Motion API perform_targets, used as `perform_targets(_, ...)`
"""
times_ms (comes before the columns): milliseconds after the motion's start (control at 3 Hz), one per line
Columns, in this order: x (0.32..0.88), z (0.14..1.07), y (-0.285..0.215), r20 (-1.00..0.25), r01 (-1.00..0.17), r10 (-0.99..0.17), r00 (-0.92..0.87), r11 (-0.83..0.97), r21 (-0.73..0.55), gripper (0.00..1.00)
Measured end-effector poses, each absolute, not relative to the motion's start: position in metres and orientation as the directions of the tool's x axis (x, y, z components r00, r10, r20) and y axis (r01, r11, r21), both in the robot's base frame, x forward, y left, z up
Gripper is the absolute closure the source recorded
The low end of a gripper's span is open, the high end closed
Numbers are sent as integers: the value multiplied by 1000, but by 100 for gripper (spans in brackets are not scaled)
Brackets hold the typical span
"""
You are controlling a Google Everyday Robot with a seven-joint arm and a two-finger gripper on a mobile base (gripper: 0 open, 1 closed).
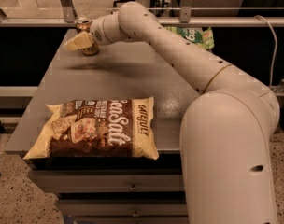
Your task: Move orange can near green rice chip bag
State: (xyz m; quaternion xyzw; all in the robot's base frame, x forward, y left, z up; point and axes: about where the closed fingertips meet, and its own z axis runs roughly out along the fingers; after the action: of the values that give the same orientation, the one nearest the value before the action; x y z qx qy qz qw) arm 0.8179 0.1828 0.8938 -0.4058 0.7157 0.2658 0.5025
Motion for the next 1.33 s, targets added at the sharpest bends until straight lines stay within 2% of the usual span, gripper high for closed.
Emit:
perform_targets(333, 823, 893, 188, -942, -842, -289, -168, 540, -15, 26)
perform_targets(1000, 812, 907, 148, -968, -820, -189, -166, 571, 29, 88)
perform_targets(1333, 789, 930, 72, -970, -788, -199, -142, 616, -12, 100)
